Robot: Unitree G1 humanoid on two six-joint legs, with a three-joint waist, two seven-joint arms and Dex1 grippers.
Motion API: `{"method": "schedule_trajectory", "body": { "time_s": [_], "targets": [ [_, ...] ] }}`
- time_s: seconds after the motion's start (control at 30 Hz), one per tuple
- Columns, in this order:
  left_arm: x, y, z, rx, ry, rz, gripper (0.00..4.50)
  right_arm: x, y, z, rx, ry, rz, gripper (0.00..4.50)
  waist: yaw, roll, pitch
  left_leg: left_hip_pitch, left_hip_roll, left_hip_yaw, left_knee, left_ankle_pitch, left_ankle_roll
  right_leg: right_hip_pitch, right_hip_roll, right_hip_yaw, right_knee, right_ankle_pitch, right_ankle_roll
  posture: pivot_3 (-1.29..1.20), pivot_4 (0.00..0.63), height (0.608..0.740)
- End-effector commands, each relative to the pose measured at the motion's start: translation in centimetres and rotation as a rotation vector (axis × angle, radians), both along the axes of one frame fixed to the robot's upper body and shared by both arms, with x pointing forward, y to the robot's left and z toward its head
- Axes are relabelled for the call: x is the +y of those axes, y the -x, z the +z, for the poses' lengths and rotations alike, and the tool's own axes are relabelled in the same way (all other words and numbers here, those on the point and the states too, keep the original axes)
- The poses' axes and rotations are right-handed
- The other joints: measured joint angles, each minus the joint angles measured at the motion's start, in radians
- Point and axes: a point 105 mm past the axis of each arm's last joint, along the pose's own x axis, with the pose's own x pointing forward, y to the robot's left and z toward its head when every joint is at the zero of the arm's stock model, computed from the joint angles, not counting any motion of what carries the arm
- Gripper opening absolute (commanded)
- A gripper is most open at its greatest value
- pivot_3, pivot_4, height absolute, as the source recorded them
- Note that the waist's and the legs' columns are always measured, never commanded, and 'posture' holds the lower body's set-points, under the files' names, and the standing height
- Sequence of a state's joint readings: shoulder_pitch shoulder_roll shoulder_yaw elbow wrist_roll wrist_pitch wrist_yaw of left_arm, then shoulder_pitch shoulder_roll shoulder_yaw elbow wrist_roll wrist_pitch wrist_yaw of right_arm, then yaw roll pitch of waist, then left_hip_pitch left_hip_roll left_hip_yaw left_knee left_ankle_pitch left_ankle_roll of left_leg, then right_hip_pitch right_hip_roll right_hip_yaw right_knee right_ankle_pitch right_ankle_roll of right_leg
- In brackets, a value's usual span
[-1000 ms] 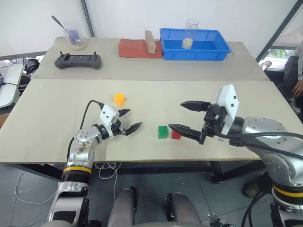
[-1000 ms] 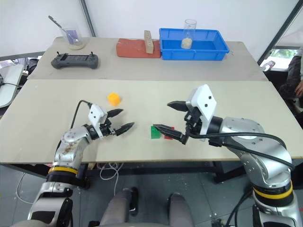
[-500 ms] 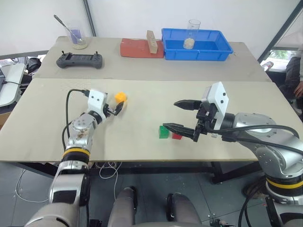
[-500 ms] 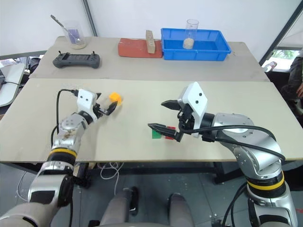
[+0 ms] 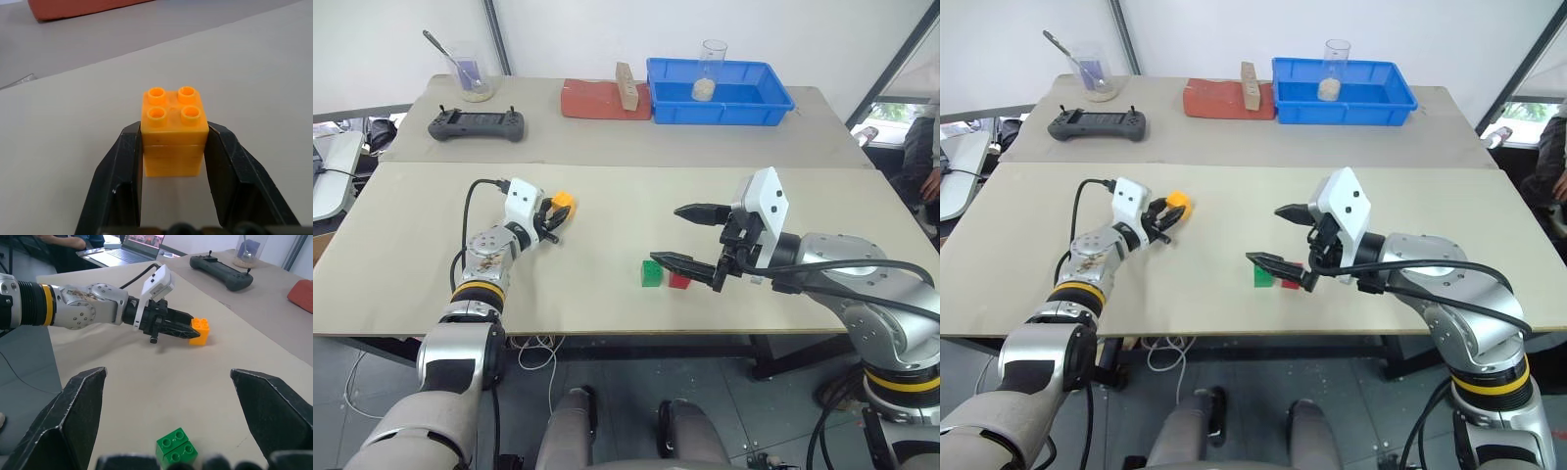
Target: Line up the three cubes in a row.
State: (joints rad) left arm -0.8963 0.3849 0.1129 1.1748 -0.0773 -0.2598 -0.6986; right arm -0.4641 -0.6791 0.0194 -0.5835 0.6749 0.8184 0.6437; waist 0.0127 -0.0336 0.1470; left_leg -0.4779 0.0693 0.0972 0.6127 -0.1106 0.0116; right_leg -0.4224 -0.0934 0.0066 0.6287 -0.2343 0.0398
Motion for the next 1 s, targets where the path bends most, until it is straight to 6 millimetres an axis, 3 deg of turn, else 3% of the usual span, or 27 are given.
{"method": "schedule_trajectory", "body": {
  "time_s": [0.03,0.1,0.27,0.37,0.43,0.73,1.0],
  "targets": [
    [-1.5,0.6,2.7,-0.087,0.014,-0.159,1.28,-0.4,0.6,1.3,-0.048,-0.007,-0.001,4.50,0.000,0.000,0.000,0.000,0.000,0.000,0.000,0.000,0.000,0.000,0.000,0.000,0.000,0.000,0.000,0.00,0.150,0.740],
    [-2.5,1.7,3.0,-0.092,0.016,-0.280,1.28,-0.5,0.6,1.3,-0.048,-0.004,0.000,4.50,0.000,0.000,0.000,0.000,0.000,0.000,0.000,0.000,0.000,0.000,0.000,0.000,0.000,0.000,-0.001,0.00,0.150,0.740],
    [-4.3,7.9,1.6,-0.033,-0.070,-0.636,1.28,-1.0,1.0,1.2,-0.040,0.017,0.015,4.50,-0.013,0.000,0.000,0.000,0.000,0.001,-0.001,0.000,0.000,0.000,0.000,0.001,0.000,-0.002,-0.003,0.00,0.150,0.740],
    [-4.4,10.9,0.2,0.028,-0.117,-0.752,1.28,-1.1,1.3,1.0,-0.029,0.027,0.025,4.50,-0.021,0.000,0.000,0.001,0.002,0.001,-0.002,0.000,0.000,-0.001,0.001,0.001,0.001,-0.003,-0.005,0.00,0.150,0.740],
    [-4.6,11.6,-0.4,0.054,-0.127,-0.783,1.28,-1.1,1.5,0.7,-0.021,0.028,0.031,4.50,-0.020,0.000,0.000,0.001,0.002,0.000,-0.002,0.000,0.000,-0.001,0.001,0.001,0.002,-0.004,-0.007,0.00,0.150,0.740],
    [-6.6,10.8,-0.9,0.055,-0.164,-0.874,1.28,-0.9,1.6,0.1,-0.011,0.017,0.035,4.50,-0.001,0.000,0.000,0.001,0.000,0.001,0.000,0.000,0.000,0.000,-0.002,0.000,0.000,-0.004,-0.007,0.00,0.150,0.740],
    [-7.1,9.2,-0.8,0.042,-0.181,-0.881,1.28,-1.1,1.8,-0.2,-0.013,0.019,0.018,4.50,-0.003,0.000,0.000,0.001,0.000,0.000,0.001,0.003,0.005,0.000,0.000,0.001,0.001,-0.004,-0.007,0.00,0.150,0.740]
  ]
}}
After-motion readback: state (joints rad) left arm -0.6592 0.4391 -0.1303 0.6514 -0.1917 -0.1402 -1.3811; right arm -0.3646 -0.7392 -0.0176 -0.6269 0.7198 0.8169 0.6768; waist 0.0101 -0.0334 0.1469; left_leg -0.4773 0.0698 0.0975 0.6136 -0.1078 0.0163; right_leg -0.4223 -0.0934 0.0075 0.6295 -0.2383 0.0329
